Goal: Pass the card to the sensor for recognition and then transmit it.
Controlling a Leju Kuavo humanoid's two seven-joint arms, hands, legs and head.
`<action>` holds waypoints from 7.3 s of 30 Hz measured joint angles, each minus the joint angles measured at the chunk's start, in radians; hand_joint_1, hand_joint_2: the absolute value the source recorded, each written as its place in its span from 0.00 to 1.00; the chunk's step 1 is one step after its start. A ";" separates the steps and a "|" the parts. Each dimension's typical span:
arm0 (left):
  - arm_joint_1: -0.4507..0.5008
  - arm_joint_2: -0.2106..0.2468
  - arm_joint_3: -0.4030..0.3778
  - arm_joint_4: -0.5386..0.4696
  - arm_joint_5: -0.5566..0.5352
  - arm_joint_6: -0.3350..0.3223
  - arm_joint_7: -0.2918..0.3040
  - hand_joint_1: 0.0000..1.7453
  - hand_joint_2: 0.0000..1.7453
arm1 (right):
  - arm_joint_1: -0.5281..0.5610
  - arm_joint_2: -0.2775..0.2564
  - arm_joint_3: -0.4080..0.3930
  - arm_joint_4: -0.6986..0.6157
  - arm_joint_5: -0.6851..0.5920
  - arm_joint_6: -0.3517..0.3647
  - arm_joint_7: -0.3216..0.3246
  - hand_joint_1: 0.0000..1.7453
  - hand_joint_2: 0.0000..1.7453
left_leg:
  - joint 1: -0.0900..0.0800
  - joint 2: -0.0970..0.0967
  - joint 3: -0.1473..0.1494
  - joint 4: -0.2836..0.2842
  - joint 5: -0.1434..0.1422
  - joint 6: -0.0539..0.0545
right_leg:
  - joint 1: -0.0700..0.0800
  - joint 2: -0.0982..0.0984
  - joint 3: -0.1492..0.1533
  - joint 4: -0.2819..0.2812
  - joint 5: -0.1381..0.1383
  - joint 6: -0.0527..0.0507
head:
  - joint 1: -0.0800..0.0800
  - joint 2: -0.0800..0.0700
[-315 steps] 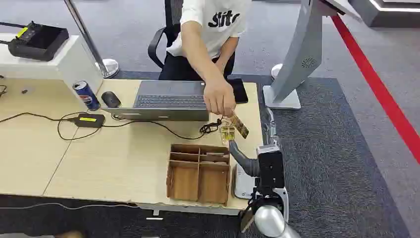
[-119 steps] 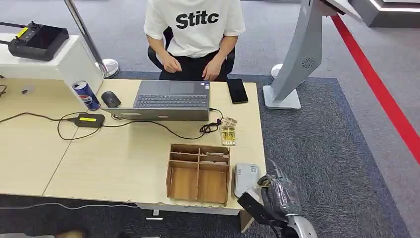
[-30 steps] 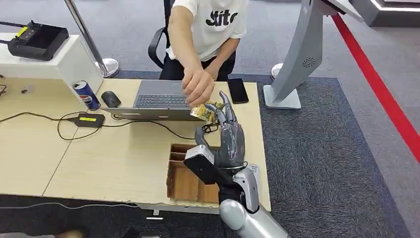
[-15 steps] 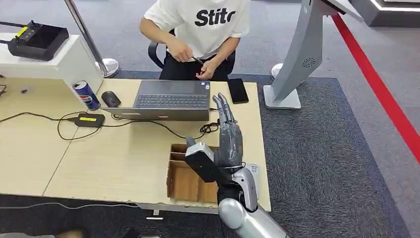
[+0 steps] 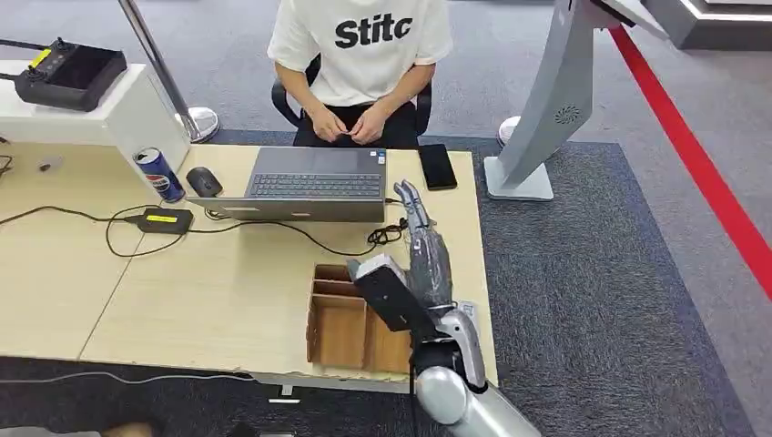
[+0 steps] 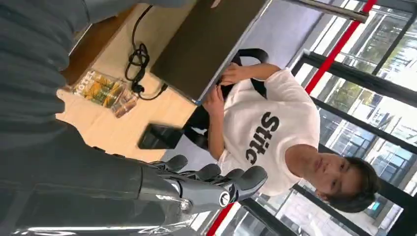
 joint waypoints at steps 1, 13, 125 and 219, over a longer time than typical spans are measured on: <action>0.001 0.000 0.000 0.000 0.000 0.000 0.000 0.00 1.00 | 0.003 -0.010 0.000 -0.013 0.025 0.010 0.016 0.00 1.00 | 0.000 0.000 0.000 0.000 0.000 0.000 | 0.000 0.000 0.000 0.000 0.000 0.000 | 0.000 0.000; 0.004 0.003 0.002 0.000 -0.022 0.000 0.011 0.00 1.00 | 0.034 -0.100 0.010 -0.121 0.413 0.061 0.160 0.00 1.00 | 0.000 0.000 0.000 0.000 0.000 0.000 | 0.000 0.000 0.000 0.000 0.000 0.000 | 0.000 0.000; -0.046 -0.010 0.011 -0.002 -0.081 -0.025 0.023 0.00 1.00 | -0.034 -0.095 0.149 0.208 0.450 0.151 0.175 0.13 1.00 | 0.000 0.000 0.000 0.000 0.000 0.000 | 0.000 0.000 0.000 0.000 0.000 0.000 | 0.000 0.000; -0.045 -0.010 0.037 -0.001 -0.105 -0.032 0.022 0.00 1.00 | -0.043 -0.141 0.148 0.191 0.440 0.206 0.214 0.40 1.00 | 0.000 0.000 0.000 0.000 0.000 0.000 | 0.000 0.000 0.000 0.000 0.000 0.000 | 0.000 0.000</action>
